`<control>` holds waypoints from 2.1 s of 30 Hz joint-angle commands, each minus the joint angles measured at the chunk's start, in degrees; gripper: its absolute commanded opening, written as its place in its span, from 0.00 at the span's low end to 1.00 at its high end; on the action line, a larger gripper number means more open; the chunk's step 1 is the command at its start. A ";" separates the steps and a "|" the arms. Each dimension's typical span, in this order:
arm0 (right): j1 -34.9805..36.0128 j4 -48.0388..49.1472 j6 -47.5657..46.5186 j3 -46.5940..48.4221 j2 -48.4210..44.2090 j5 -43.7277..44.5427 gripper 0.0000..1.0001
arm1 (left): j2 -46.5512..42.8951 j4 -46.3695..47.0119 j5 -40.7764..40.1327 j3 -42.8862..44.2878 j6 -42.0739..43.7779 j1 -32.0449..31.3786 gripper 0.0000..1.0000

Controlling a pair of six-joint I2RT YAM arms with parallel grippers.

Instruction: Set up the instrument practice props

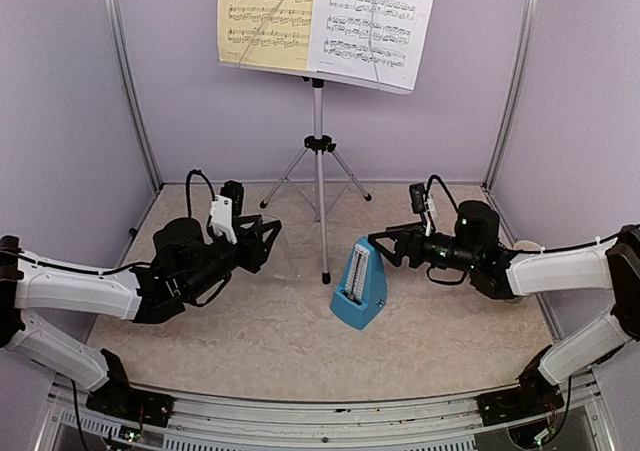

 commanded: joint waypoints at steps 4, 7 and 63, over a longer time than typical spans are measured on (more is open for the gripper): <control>-0.47 -13.96 -3.92 -1.89 3.79 -0.44 0.86 | -0.89 -24.28 -1.23 0.19 -14.69 12.14 0.29; -0.47 -13.04 -3.80 -0.69 5.15 -1.80 0.85 | 2.87 -25.67 0.55 0.92 -16.16 15.66 0.30; -1.70 -4.37 5.67 -6.33 6.25 -1.51 0.38 | 37.41 -1.00 18.60 16.89 -0.67 -4.51 0.26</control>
